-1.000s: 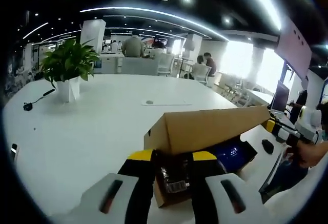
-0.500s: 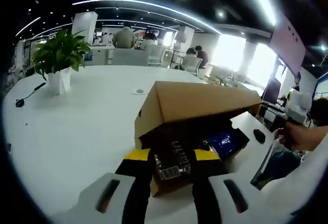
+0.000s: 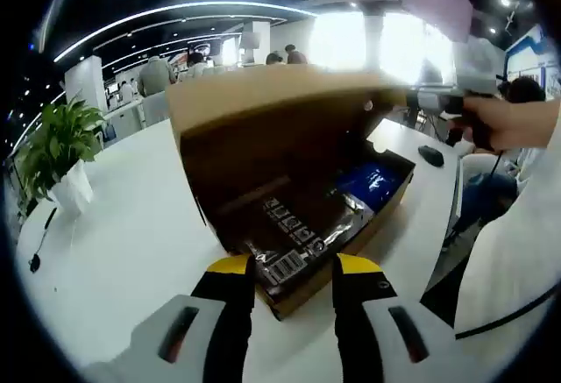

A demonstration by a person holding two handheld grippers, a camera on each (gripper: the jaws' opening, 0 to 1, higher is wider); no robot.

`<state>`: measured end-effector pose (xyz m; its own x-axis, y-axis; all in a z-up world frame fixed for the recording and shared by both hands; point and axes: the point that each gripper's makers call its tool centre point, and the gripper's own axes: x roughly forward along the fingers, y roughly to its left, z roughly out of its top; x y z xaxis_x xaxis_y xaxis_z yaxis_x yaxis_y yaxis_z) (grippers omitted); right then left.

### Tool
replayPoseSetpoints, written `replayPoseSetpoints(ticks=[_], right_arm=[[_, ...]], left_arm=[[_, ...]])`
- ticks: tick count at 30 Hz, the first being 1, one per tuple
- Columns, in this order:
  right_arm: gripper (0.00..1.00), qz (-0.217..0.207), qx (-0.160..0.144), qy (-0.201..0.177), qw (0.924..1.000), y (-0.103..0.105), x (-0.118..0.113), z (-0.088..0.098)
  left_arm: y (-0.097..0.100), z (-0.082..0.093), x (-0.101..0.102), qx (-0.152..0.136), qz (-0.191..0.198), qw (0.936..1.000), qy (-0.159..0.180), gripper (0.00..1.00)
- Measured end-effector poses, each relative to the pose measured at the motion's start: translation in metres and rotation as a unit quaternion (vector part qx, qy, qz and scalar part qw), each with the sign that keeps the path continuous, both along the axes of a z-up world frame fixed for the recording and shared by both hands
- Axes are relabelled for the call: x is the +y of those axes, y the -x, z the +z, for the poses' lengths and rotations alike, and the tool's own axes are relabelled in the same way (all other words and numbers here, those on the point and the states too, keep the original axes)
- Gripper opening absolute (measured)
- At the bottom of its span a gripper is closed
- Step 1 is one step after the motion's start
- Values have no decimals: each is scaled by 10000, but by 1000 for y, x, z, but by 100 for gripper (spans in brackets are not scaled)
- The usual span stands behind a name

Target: Operate the shoe box by opening the lid, removing the specified soft item, and placing it in the target area until the item is outside and the box remains undamaged.

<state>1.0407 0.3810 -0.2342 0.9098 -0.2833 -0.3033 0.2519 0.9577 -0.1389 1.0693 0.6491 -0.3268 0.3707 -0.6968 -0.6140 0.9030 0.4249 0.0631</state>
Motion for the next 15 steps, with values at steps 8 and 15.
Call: replayPoseSetpoints(ticks=[8, 15], right_arm=[[10, -124, -10, -342, 9993, -5, -4, -4], [8, -198, -95, -430, 9988, -4, -5, -6]], left_arm=[[7, -9, 3, 132, -270, 9987, -417, 27], [16, -13, -1, -4, -792, 9940, -754, 23]])
